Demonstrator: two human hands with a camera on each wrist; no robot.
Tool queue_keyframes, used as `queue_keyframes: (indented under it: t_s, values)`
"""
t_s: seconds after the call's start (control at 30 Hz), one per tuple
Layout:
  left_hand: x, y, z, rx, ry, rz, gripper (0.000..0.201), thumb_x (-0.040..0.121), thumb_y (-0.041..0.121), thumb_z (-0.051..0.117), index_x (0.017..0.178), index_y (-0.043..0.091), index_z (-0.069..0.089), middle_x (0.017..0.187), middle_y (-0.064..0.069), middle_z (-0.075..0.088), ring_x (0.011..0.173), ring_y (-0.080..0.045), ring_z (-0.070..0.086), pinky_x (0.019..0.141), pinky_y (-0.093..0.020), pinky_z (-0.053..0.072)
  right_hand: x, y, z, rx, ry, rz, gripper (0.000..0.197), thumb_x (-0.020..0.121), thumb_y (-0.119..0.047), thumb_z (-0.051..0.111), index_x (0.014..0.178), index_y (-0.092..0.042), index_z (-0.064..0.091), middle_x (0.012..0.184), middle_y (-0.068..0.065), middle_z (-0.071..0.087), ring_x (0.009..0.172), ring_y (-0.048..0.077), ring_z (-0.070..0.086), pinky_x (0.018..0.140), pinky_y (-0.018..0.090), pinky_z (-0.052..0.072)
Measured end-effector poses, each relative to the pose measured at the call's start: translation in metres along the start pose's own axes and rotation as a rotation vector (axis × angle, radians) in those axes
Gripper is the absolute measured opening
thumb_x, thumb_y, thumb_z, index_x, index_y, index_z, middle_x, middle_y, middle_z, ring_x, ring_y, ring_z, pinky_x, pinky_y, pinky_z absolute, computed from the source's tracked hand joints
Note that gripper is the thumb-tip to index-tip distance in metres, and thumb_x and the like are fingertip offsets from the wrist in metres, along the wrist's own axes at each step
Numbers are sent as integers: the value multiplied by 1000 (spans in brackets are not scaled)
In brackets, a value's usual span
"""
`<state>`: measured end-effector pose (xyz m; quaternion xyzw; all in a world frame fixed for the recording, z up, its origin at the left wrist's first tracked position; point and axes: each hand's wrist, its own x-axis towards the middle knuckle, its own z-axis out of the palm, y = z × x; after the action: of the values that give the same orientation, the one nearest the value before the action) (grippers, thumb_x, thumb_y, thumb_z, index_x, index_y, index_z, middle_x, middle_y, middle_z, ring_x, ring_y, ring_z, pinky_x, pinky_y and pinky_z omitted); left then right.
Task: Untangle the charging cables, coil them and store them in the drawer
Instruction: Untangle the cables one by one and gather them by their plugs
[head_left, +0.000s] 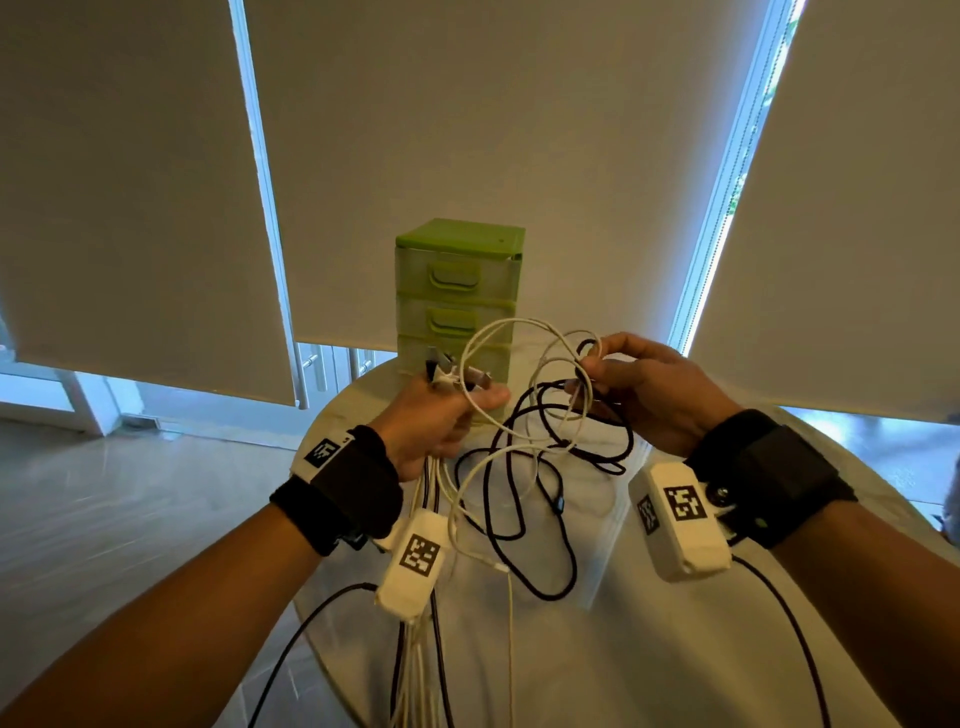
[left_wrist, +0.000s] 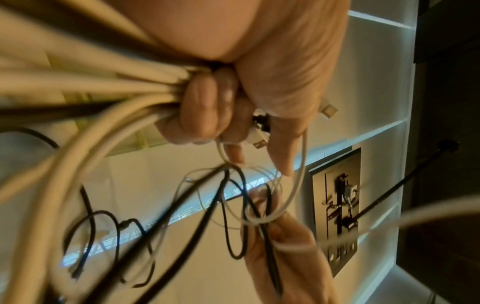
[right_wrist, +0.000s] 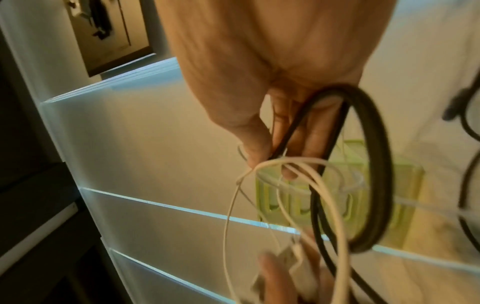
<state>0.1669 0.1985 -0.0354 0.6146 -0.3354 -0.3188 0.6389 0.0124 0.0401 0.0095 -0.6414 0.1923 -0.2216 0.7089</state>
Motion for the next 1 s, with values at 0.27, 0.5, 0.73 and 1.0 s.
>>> queue_keyframes:
  t_s: [0.27, 0.5, 0.73, 1.0]
  values:
    - [1, -9, 43, 209, -30, 119, 29, 72, 18, 83, 99, 13, 73, 92, -2, 75, 92, -17, 70, 91, -41, 55, -3, 20, 24, 256, -45, 7, 16, 92, 2, 51, 80, -8, 53, 97, 20, 60, 85, 27, 67, 68, 33, 60]
    - [-1, 2, 24, 471, -33, 57, 24, 76, 0, 76, 75, 14, 57, 74, 3, 60, 70, -4, 60, 62, -17, 49, 4, -18, -33, -171, 90, 89, 23, 92, -4, 55, 74, -18, 56, 66, 5, 56, 58, 20, 64, 51, 26, 50]
    - [-5, 14, 14, 525, -57, 23, 22, 76, 12, 80, 79, 18, 59, 72, 6, 59, 49, 11, 53, 44, -6, 36, 8, -35, -81, -620, 135, 62, 16, 78, -26, 76, 68, -18, 67, 52, -5, 32, 43, 11, 25, 44, 21, 23]
    - [-6, 14, 9, 585, -37, 24, 21, 74, 19, 82, 75, 19, 62, 69, 10, 61, 64, 1, 57, 53, -16, 39, 19, -21, -94, -879, 497, -320, 24, 76, -32, 79, 71, -13, 67, 59, 5, 53, 53, 15, 47, 60, 26, 35]
